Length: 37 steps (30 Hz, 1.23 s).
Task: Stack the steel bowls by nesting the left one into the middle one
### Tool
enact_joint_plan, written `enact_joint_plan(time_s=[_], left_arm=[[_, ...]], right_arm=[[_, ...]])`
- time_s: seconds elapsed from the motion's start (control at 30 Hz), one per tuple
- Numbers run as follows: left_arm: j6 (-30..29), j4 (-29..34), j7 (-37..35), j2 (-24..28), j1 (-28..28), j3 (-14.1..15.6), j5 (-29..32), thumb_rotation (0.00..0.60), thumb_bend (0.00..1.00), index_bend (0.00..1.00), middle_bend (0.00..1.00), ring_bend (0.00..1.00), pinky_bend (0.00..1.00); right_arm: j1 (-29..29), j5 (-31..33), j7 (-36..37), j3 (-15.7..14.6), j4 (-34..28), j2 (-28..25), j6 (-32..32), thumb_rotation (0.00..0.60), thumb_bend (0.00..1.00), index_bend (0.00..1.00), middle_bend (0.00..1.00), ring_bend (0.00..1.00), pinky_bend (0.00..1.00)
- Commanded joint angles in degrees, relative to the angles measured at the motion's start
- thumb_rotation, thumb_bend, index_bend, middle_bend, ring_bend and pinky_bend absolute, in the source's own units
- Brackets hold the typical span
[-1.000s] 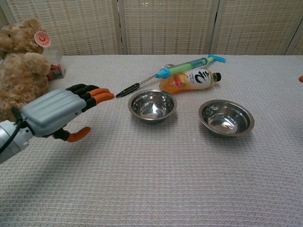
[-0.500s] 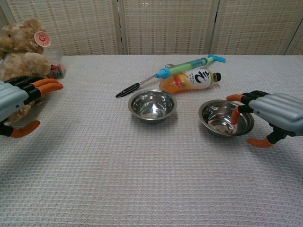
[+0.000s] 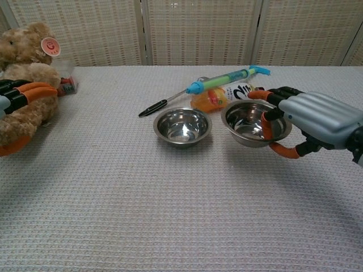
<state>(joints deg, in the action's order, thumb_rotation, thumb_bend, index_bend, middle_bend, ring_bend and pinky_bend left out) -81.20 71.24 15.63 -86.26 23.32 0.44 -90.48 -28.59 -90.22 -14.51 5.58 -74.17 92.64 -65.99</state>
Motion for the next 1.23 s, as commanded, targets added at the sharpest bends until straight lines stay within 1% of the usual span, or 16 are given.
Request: enact_joint_plan(time_s=[0.03, 0.23, 0.3, 0.37, 0.43, 0.47, 0.5, 0.57, 0.67, 0.8, 0.83, 0.9, 0.93, 0.97, 1.07, 1.23], left_arm=[[0.25, 0.14, -0.26, 0.3, -0.13, -0.26, 0.21, 0.6, 0.45, 0.0, 0.0, 0.0, 0.09], [0.37, 0.95, -0.9, 1.97, -0.51, -1.17, 0.83, 0.6, 0.45, 0.0, 0.0, 0.0, 0.09], [0.37, 1.28, -1.07, 2.65, -0.71, -1.42, 1.07, 0.6, 0.45, 0.0, 0.0, 0.0, 0.09], [0.42, 1.53, -1.14, 3.11, -0.89, -1.6, 1.29, 0.6, 0.45, 0.0, 0.0, 0.0, 0.09], [0.43, 1.73, -1.31, 3.6, -1.14, -1.75, 1.52, 0.6, 0.45, 0.0, 0.0, 0.0, 0.09], [0.44, 1.81, -1.43, 3.79, -1.26, -1.79, 1.61, 0.6, 0.45, 0.0, 0.0, 0.0, 0.09], [0.44, 1.92, -1.55, 3.97, -1.42, -1.83, 1.7, 0.6, 0.45, 0.0, 0.0, 0.0, 0.09], [0.32, 2.14, -1.73, 4.24, -1.76, -1.77, 1.72, 0.6, 0.45, 0.0, 0.0, 0.0, 0.09], [-0.39, 2.65, -2.15, 4.63, -2.59, -1.55, 1.61, 0.6, 0.45, 0.0, 0.0, 0.0, 0.09], [-0.76, 2.83, -2.35, 4.8, -3.02, -1.42, 1.58, 0.6, 0.45, 0.0, 0.0, 0.0, 0.09], [-1.24, 3.09, -2.61, 5.04, -3.6, -1.24, 1.67, 0.6, 0.45, 0.0, 0.0, 0.0, 0.09], [-2.64, 3.59, -3.47, 5.71, -5.06, -0.71, 1.61, 0.6, 0.45, 0.0, 0.0, 0.0, 0.09], [-3.52, 3.73, -4.2, 6.35, -6.43, -0.2, 2.1, 0.6, 0.45, 0.0, 0.0, 0.0, 0.09], [-4.51, 4.12, -5.5, 7.55, -8.53, 0.99, 2.65, 0.6, 0.45, 0.0, 0.0, 0.0, 0.09], [-5.21, 4.15, -6.84, 8.28, -10.1, 1.66, 2.69, 0.6, 0.45, 0.0, 0.0, 0.0, 0.09], [-4.6, 5.23, -6.06, 9.12, -10.33, 1.53, 2.38, 0.6, 0.45, 0.0, 0.0, 0.0, 0.09]], right_arm=[[-2.5, -0.63, -2.51, 1.55, -2.48, -0.07, 0.67, 0.6, 0.42, 0.72, 0.02, 0.0, 0.0], [-8.87, 2.55, -7.66, 5.79, -0.71, 5.51, 6.35, 0.6, 0.42, 0.68, 0.02, 0.0, 0.0], [-11.01, 4.56, -8.92, 7.08, 1.75, 8.11, 8.72, 0.6, 0.42, 0.62, 0.02, 0.0, 0.0], [-12.26, 6.87, -10.6, 8.02, 3.73, 10.0, 10.46, 0.6, 0.42, 0.48, 0.02, 0.0, 0.0], [-13.26, 8.99, -11.93, 8.7, 5.45, 11.53, 11.76, 0.6, 0.41, 0.28, 0.01, 0.0, 0.0], [-13.5, 9.99, -12.14, 8.94, 5.9, 11.87, 12.32, 0.6, 0.39, 0.14, 0.0, 0.0, 0.0], [-13.53, 11.61, -12.83, 9.15, 5.87, 11.87, 13.12, 0.6, 0.34, 0.05, 0.0, 0.0, 0.0], [-13.16, 13.26, -13.31, 9.05, 3.93, 10.6, 13.64, 0.6, 0.25, 0.0, 0.0, 0.0, 0.0], [-10.97, 13.16, -13.85, 7.59, -1.33, 6.73, 11.26, 0.6, 0.13, 0.0, 0.0, 0.0, 0.0], [-9.81, 12.75, -14.26, 6.76, -3.73, 4.9, 9.81, 0.6, 0.1, 0.0, 0.0, 0.0, 0.0], [-8.26, 12.27, -14.88, 5.76, -6.0, 2.9, 7.95, 0.6, 0.09, 0.0, 0.0, 0.0, 0.0], [-3.39, 11.53, -15.57, 2.84, -12.86, -2.84, 2.85, 0.6, 0.09, 0.0, 0.0, 0.0, 0.0], [0.51, 11.66, -15.3, 1.22, -15.55, -6.37, -1.44, 0.6, 0.09, 0.0, 0.0, 0.0, 0.0], [6.68, 10.35, -15.23, -1.83, -18.56, -10.98, -9.16, 0.6, 0.09, 0.0, 0.0, 0.0, 0.0], [13.46, 7.82, -14.3, -5.62, -18.51, -14.61, -17.78, 0.6, 0.09, 0.0, 0.0, 0.0, 0.0], [18.6, 7.52, -9.44, -7.77, -16.43, -16.87, -22.06, 0.6, 0.09, 0.0, 0.0, 0.0, 0.0]])
